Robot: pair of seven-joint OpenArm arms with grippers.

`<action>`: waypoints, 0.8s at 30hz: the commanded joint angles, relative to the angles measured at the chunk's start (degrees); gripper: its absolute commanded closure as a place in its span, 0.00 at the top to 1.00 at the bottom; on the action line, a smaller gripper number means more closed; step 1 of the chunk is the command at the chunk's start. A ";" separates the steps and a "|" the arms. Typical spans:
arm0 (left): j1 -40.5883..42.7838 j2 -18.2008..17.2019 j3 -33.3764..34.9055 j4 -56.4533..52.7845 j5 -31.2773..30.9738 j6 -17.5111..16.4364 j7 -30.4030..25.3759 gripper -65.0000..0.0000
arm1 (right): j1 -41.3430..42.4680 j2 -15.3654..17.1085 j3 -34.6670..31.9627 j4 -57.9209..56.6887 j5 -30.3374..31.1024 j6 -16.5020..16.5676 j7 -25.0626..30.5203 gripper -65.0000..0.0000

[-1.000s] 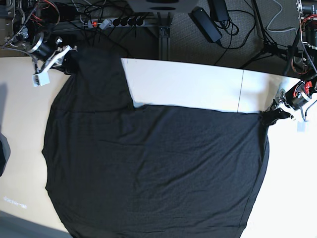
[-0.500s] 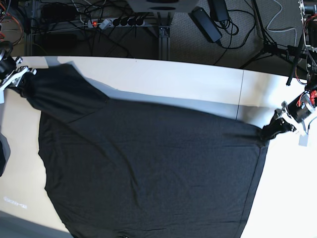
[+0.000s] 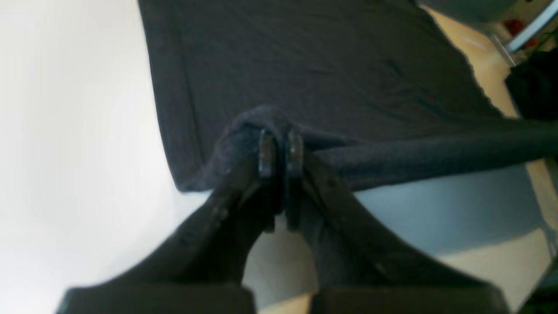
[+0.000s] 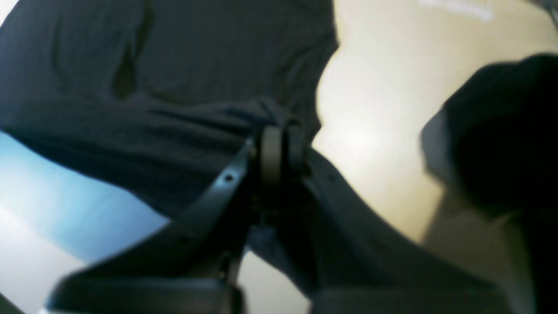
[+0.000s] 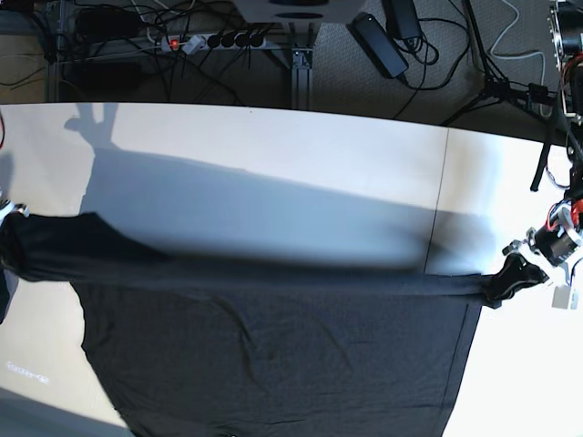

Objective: Fold the T-shirt properly
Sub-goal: 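Lift the hem with both grippers and pull it across toward the collar, then lower the held hem onto the shirt and release both grippers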

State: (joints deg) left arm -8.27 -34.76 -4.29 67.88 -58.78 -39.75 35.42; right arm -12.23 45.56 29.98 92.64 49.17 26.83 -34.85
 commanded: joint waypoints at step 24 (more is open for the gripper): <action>-19.65 3.19 7.87 -23.96 14.99 -0.25 -13.42 0.00 | 36.24 0.13 -36.09 -22.60 -16.33 3.39 6.01 0.00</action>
State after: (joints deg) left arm -26.04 -30.61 3.92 43.11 -42.94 -39.72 23.55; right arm 22.59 44.51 -6.66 69.38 32.51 26.96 -30.17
